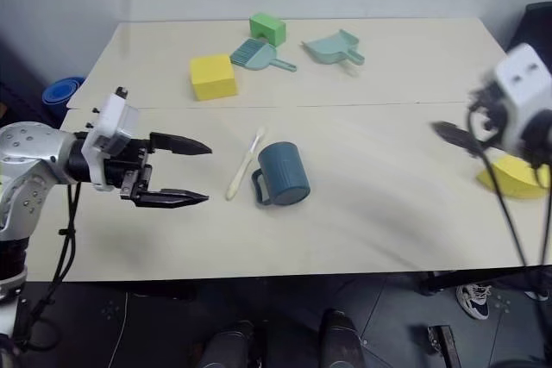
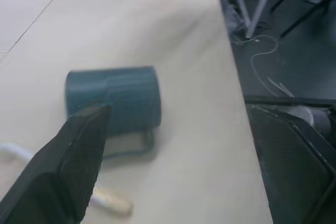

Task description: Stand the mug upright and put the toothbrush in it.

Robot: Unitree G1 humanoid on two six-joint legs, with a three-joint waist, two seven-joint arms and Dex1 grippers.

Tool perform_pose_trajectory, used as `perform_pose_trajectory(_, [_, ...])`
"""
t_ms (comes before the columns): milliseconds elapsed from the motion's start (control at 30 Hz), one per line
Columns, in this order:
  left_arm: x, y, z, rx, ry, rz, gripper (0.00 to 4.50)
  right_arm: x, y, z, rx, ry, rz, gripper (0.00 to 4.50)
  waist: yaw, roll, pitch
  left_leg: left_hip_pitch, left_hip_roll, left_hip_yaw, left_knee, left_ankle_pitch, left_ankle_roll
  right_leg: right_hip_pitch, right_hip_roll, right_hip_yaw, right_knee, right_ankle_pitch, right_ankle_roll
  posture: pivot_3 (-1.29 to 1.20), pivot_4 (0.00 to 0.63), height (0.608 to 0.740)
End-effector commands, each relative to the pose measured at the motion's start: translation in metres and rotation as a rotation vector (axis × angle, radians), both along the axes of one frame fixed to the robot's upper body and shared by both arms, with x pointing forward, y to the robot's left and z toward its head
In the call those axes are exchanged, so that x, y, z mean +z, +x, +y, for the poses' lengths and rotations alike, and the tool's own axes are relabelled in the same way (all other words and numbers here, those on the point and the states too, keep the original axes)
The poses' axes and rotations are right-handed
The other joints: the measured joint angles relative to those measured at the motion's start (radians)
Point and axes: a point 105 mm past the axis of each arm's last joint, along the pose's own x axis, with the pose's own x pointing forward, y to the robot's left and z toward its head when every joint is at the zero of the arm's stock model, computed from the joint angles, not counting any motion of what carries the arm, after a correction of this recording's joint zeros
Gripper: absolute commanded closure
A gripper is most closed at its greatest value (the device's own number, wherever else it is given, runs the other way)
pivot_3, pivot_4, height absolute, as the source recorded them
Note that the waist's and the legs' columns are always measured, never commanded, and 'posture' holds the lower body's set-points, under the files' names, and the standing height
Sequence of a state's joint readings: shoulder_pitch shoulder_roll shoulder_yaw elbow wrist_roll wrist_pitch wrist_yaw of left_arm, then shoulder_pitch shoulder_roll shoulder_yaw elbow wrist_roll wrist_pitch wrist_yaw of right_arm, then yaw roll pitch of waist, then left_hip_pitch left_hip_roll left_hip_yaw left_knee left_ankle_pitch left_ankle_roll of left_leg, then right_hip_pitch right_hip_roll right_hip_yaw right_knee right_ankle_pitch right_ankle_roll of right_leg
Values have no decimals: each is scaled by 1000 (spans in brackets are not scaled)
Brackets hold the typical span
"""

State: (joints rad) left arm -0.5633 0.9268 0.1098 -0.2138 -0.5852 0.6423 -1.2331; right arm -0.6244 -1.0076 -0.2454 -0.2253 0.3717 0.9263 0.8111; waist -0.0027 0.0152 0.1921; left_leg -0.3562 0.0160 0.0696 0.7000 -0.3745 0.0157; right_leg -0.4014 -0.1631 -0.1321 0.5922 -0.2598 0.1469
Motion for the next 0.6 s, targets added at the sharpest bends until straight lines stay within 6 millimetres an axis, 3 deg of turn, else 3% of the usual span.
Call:
perform_pose_trajectory(33, [10, 3, 29, 115, 9, -50, 0, -9, -11, 77, 198, 144, 116, 40, 3, -1, 0, -1, 0, -1, 0, 0, 0, 0, 0, 0, 0, 0, 0, 0, 150, 740])
perform_pose_trajectory(133, [11, 8, 45, 182, 13, -52, 0, -20, -17, 127, 315, 223, 210, 602, 8, -1, -1, -7, -1, -1, 1, 0, 0, -6, 0, 0, 2, 0, 0, 0, 150, 740])
perform_pose_trajectory(200, [11, 12, 51, 208, 10, -53, 0, -29, -16, 149, 336, 237, 264, 1246, 10, -1, -1, -16, -2, 0, 4, 0, 0, -12, 0, -2, 4, 0, 0, 0, 150, 740])
perform_pose_trajectory(367, [6, 13, 54, 216, 16, -43, 0, -50, -12, 189, 358, 273, 344, 1246, 10, -4, -2, -15, -3, 0, 2, 0, 0, -13, 0, -4, 5, 0, 0, 0, 150, 740])
perform_pose_trajectory(467, [1, 9, 50, 184, 30, -22, 0, -74, -23, 213, 415, 231, 432, 1246, 3, -4, -2, -15, -3, 0, 2, 0, 0, -13, 0, -4, 5, 0, 0, 0, 150, 740])
perform_pose_trajectory(600, [-3, 5, 42, 136, 42, -15, 0, -87, -28, 228, 441, 217, 470, 1246, -24, -5, -3, -13, -2, 2, 1, 1, -2, -13, 0, -3, 6, 0, 0, 0, 150, 740])
